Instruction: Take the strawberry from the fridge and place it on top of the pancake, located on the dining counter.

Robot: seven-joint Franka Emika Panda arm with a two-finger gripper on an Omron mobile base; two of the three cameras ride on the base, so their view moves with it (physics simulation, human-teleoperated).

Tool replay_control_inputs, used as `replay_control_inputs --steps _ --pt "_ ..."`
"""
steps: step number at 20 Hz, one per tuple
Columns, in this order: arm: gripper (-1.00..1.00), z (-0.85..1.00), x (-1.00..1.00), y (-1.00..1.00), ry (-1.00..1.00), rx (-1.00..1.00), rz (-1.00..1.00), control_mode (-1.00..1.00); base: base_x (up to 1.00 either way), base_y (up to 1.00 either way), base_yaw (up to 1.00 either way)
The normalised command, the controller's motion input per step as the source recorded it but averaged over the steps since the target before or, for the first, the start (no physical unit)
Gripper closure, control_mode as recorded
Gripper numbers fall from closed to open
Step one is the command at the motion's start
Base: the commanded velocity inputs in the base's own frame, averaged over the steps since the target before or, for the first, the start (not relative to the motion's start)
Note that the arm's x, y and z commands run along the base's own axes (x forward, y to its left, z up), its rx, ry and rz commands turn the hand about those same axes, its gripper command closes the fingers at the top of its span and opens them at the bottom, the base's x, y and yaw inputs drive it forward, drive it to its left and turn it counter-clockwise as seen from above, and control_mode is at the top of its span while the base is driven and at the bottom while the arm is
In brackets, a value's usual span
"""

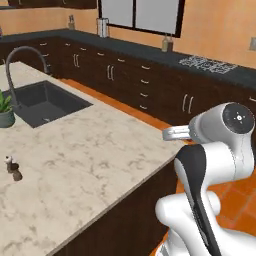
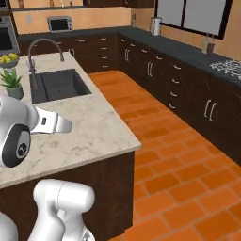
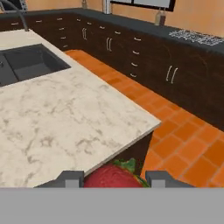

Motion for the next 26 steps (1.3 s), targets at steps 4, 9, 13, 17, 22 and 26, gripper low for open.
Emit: replay_control_inputs --steps 4,9,13,17,22,26 --pt "1.00 0.00 0.00 0.00 0.00 0.00 0.00 1.00 -0.20 -0.20 0.85" --pt "1.00 0.00 0.00 0.00 0.00 0.00 0.00 1.00 -0.17 -0.35 0.83" --pt "1.00 0.00 0.00 0.00 0.00 0.00 0.00 1.00 -0.42 -0.90 0.53" --pt "1.00 0.00 0.00 0.00 0.00 0.00 0.00 1.00 -0.53 -1.00 0.20" --pt "1.00 0.00 0.00 0.00 0.00 0.00 0.00 1.00 -0.28 -1.00 0.17" --pt "1.00 0.00 0.00 0.00 0.00 0.00 0.00 1.00 -0.17 -1.00 0.17"
